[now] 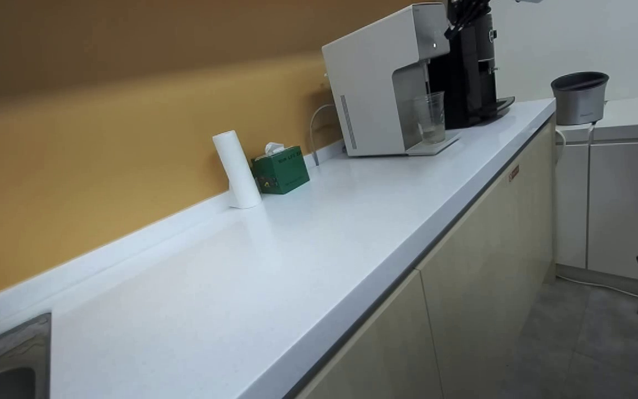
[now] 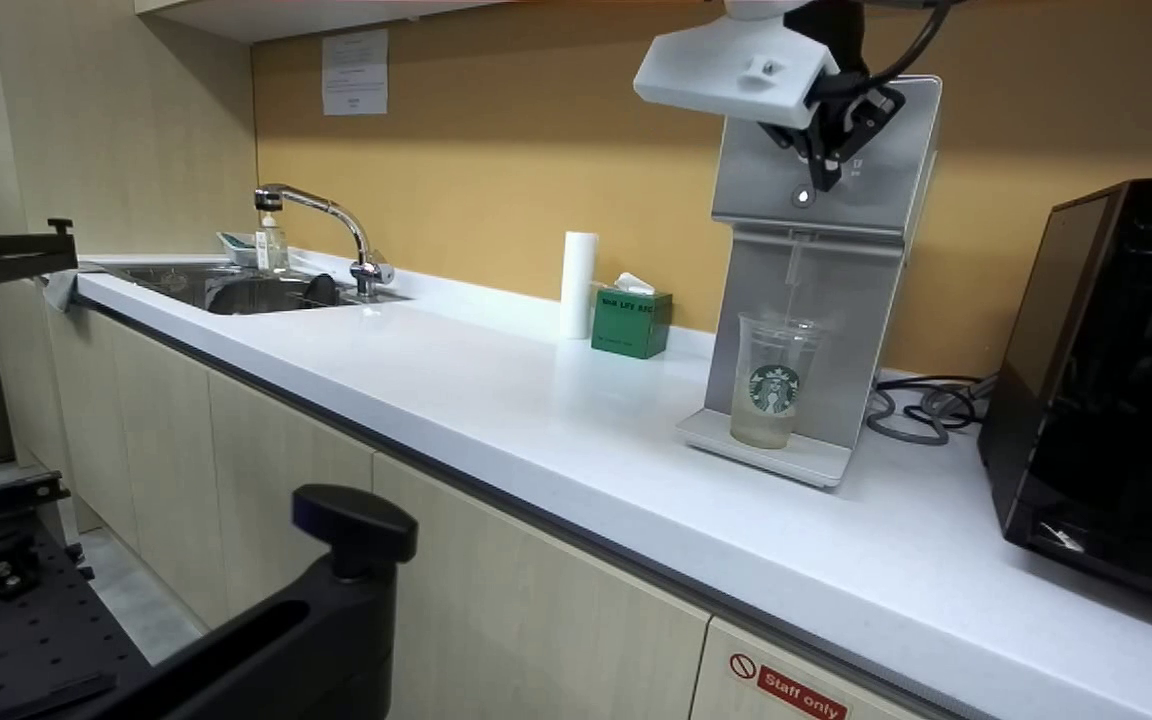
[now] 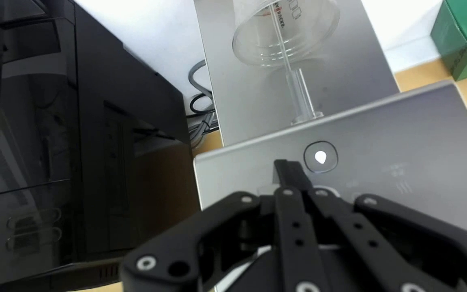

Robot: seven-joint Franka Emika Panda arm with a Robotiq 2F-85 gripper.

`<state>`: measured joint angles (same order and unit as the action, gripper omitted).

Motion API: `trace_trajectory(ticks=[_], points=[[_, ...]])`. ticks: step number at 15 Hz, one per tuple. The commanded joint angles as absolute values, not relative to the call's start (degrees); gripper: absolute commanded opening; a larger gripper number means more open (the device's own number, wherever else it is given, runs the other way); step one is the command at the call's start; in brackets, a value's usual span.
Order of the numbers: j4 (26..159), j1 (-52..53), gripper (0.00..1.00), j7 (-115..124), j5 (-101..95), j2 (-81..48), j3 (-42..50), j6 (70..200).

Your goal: Press a button on the coffeemaker.

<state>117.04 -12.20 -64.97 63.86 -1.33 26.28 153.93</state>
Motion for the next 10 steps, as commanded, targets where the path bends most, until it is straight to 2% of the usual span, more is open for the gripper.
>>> trace_trajectory(ticks=[1, 10], points=[[121.72, -14.76, 0.0, -57.63, 56.04, 4.29, 23.56, 154.46], [125.98, -15.67, 0.0, -48.54, 45.64, 9.31, 23.27, 153.44]])
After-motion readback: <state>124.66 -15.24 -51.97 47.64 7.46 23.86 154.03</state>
